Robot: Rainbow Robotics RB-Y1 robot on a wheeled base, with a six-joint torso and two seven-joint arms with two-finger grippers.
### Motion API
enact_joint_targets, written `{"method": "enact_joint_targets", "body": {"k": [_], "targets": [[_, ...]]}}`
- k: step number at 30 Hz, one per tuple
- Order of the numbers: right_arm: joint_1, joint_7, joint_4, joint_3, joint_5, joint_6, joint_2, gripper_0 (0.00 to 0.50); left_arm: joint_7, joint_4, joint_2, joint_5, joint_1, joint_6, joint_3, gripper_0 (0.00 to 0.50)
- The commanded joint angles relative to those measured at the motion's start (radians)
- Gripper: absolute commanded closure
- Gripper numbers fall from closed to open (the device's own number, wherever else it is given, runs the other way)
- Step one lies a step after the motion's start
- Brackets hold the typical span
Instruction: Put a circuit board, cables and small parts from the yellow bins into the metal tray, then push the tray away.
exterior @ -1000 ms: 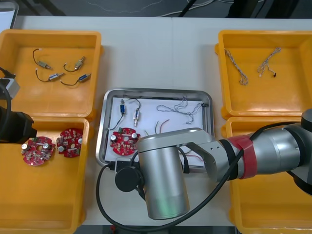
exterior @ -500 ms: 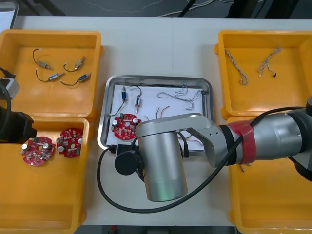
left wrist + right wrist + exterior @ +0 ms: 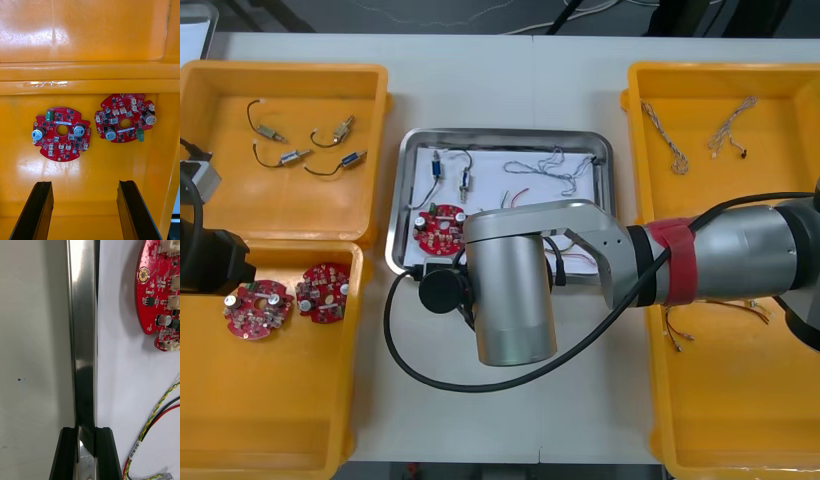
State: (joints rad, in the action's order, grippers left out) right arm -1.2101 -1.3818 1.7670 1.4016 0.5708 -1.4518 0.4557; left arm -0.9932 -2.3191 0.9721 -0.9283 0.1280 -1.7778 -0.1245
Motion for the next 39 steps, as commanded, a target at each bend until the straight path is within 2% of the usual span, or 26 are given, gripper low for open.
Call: {"method": "enact_joint_targets", "body": {"k": [1, 20, 28, 39], "targets": [[-0.063, -0.065, -0.015, 0.01, -0.006, 0.025, 0.034, 0.5, -0.07, -0.022, 0.045, -0.007, -0.021, -0.009, -0.026, 0.0], [-0.128, -0.152, -0.176, 0.011, -0.006, 0.136, 0.044, 0.5, -0.07, -0.022, 0.045, -0.007, -0.021, -0.009, -0.026, 0.0], [-0.144, -0.183, -0.25, 0.01, -0.006, 0.237, 0.044, 0.5, -0.07, -0.022, 0.045, -0.007, -0.021, -0.009, -0.026, 0.0], [-0.181, -0.214, -0.314, 0.01, -0.006, 0.278, 0.043, 0.5, -0.07, -0.022, 0.045, -0.007, -0.021, -0.009, -0.026, 0.0]]}}
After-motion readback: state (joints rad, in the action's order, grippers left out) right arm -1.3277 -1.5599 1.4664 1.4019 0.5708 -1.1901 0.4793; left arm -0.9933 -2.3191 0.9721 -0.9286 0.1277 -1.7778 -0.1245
